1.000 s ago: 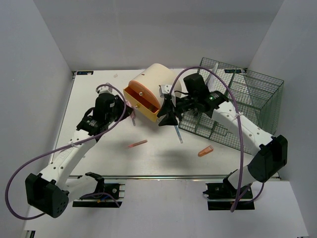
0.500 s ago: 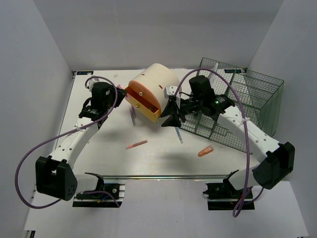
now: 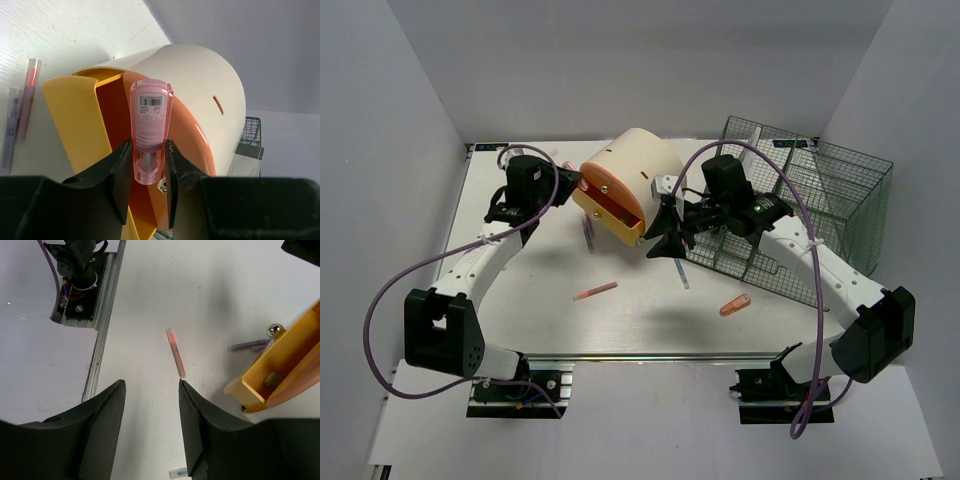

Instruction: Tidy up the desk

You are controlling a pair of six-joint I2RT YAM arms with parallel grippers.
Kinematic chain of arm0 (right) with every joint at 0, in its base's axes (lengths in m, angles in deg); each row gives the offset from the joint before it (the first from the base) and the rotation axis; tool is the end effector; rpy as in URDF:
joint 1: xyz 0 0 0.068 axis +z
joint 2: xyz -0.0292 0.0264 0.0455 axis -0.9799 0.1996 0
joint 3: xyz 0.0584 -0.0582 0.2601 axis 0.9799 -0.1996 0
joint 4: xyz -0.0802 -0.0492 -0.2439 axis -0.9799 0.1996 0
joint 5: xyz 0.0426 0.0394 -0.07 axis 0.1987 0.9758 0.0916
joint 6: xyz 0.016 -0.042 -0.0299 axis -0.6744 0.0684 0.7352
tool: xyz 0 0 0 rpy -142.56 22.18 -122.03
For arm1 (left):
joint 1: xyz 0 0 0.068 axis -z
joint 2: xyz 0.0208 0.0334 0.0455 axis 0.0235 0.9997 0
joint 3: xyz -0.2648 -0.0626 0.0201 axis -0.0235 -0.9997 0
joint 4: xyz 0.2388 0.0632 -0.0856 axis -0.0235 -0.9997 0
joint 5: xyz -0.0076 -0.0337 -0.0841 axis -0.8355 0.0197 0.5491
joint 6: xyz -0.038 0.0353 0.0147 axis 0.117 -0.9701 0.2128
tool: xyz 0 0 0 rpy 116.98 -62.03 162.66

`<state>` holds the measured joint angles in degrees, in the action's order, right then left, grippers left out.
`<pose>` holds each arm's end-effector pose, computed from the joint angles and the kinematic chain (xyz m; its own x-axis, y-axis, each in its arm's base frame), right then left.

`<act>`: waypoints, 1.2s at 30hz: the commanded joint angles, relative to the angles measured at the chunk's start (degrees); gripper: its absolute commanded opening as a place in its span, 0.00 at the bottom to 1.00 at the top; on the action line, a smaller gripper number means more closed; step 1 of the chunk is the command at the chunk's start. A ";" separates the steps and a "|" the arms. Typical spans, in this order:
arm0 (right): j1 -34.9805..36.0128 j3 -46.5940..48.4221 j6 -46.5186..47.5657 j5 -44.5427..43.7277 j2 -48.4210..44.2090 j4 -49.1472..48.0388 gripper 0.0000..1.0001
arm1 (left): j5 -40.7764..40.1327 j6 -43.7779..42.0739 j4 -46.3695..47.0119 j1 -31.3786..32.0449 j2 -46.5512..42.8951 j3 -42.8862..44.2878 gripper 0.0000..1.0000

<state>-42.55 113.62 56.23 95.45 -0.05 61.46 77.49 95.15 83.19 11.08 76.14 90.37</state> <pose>0.2295 0.2014 0.3613 0.0747 -0.3190 -0.9448 -0.9955 -0.0796 -0.0518 0.3181 -0.0715 0.3014 -0.4078 -0.8349 -0.3696 -0.2788 0.4993 -0.8204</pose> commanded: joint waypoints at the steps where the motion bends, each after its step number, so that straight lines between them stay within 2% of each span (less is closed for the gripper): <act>1: -0.35 0.21 -0.62 0.84 -1.04 -1.93 0.52 | 3.20 0.46 1.51 -0.38 1.14 2.14 0.04; 8: -0.52 0.04 -0.62 0.58 -0.86 -1.93 0.53 | 6.11 0.46 2.31 -0.38 3.95 2.84 0.08; 12: -0.52 -0.05 -0.62 0.23 -0.86 -1.84 0.52 | 6.20 0.55 2.04 -0.38 4.13 2.75 0.19; 13: -0.61 -0.14 -0.62 0.23 -0.95 -1.93 0.53 | 6.20 0.55 1.87 -0.38 4.04 2.66 0.27; 16: -0.61 -0.14 -0.62 0.40 -0.86 -1.93 0.52 | 6.11 0.64 1.60 -0.38 3.78 2.66 0.38; 22: -0.70 0.12 -0.44 0.49 -0.60 -1.67 0.53 | 6.11 0.81 0.90 -0.38 3.08 2.75 0.51; 26: -0.52 0.12 0.26 0.58 -0.60 -1.23 0.53 | 6.02 1.08 0.46 -0.38 2.64 2.58 0.53; 36: -0.61 0.39 3.33 1.19 -0.95 0.79 0.53 | 6.63 1.08 0.20 -0.38 0.44 3.98 0.51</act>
<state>-42.87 113.62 58.20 95.32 -0.03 61.08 83.37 96.30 83.58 11.01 80.75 91.42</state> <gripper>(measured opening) 0.527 0.516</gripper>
